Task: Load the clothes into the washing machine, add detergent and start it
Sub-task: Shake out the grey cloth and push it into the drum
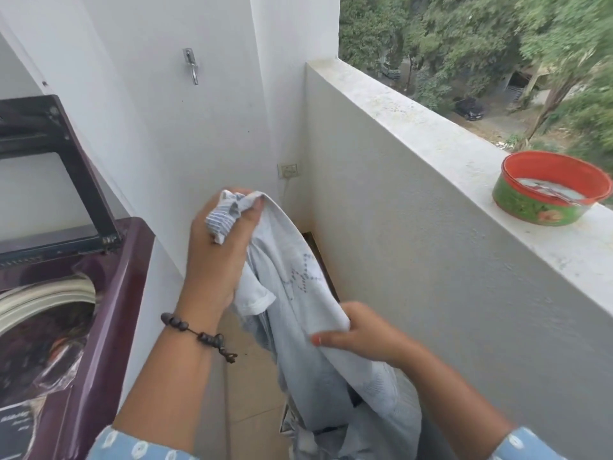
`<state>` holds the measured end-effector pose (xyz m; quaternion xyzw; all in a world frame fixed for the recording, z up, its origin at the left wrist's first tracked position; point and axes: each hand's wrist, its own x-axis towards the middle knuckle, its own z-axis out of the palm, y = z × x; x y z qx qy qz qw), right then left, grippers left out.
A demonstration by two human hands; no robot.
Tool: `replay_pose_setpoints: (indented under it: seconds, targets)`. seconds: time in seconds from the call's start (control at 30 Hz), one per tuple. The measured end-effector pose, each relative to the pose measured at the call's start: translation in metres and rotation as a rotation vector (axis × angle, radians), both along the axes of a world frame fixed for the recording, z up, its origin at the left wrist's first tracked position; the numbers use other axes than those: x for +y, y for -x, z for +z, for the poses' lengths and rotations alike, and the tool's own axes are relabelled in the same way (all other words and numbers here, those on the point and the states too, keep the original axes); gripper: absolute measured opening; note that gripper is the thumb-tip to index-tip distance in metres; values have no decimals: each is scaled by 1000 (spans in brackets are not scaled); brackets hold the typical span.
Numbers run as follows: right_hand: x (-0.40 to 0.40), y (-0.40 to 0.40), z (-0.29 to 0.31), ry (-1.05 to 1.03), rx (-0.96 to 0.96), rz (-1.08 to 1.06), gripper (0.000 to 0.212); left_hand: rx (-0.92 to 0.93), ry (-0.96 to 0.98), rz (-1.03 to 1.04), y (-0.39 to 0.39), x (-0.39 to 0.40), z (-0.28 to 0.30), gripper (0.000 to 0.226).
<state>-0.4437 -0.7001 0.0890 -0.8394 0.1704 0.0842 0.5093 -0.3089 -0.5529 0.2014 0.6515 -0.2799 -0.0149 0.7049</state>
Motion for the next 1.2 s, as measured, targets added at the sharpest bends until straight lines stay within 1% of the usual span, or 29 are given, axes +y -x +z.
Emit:
replay_pose_setpoints:
  seconds: [0.03, 0.07, 0.1, 0.13, 0.17, 0.2, 0.23, 0.3, 0.33, 0.37, 0.43, 0.47, 0.53, 0.57, 0.6, 0.63, 0.67, 0.73, 0.8, 0.87, 0.93, 0.97, 1.0, 1.07, 1.1, 1.13, 1.2]
  targets:
    - [-4, 5, -17, 101, 111, 20, 32, 44, 57, 33, -3, 3, 5, 21]
    - [-9, 11, -32, 153, 199, 37, 24, 84, 106, 70, -7, 7, 9, 18]
    - [-14, 19, -42, 157, 248, 36, 11, 110, 149, 97, -10, 10, 12, 15]
    - [-18, 25, -47, 140, 258, 24, 14, 127, 178, 112, -12, 14, 15, 13]
    - [-23, 28, -50, 131, 246, -21, 26, 139, 190, 114, -13, 16, 15, 13]
    - [-28, 28, -50, 114, 214, -96, 30, 157, 184, 108, -14, 19, 14, 13]
    - [-33, 27, -46, 107, 163, -173, 31, 178, 166, 86, -14, 20, 12, 13]
    - [-40, 18, -25, 103, -6, -241, 25, 192, 87, 0, -14, 19, 3, 13]
    - [-40, 12, -10, 95, -88, -239, 23, 175, 29, -49, -13, 17, -3, 15]
    - [-38, 6, 7, 85, -161, -224, 27, 156, -30, -92, -11, 14, -8, 21]
    - [-27, -5, 42, 38, -275, -152, 38, 136, -163, -189, -3, 6, -18, 42]
    - [-21, -9, 57, 14, -322, -109, 37, 136, -226, -253, 3, 2, -23, 51]
    - [-7, -16, 81, -14, -415, -51, 28, 154, -300, -421, 16, -7, -30, 67]
    - [-2, -18, 90, -32, -454, -41, 26, 168, -310, -495, 21, -10, -33, 73]
    - [3, -19, 98, -58, -486, -37, 30, 179, -315, -536, 24, -12, -33, 77]
    - [6, -19, 104, -80, -508, -40, 34, 175, -319, -542, 25, -12, -32, 76]
    - [7, -20, 106, -102, -518, -48, 35, 146, -324, -518, 24, -11, -29, 69]
    - [5, -21, 106, -108, -539, -93, 25, 35, -347, -422, 21, -8, -23, 42]
    - [0, -20, 100, -175, -552, -147, 11, -51, -377, -326, 16, -4, -21, 16]
    - [-4, -15, 90, -291, -474, -180, 19, -79, -348, -227, 9, -2, -21, 4]
    - [-4, -7, 74, -307, -350, -147, 17, -57, -280, -111, 4, -2, -18, 6]
    - [-2, -4, 61, -265, -275, -122, 13, -13, -220, -68, 1, -2, -15, 12]
    - [-1, -3, 46, -217, -197, -100, 13, 37, -152, -36, -1, -3, -12, 24]
    - [0, -2, 14, -92, -48, -60, 22, 106, -54, -38, -6, -4, -3, 43]
    - [0, -2, 2, -35, 16, -43, 24, 117, -45, -45, -8, -4, -1, 47]
    - [-1, -2, -7, -2, 59, -39, 21, 119, -48, -51, -9, -5, 1, 49]
    - [-5, -3, -13, 24, 80, -72, 10, 126, -56, -89, -13, -4, 3, 49]
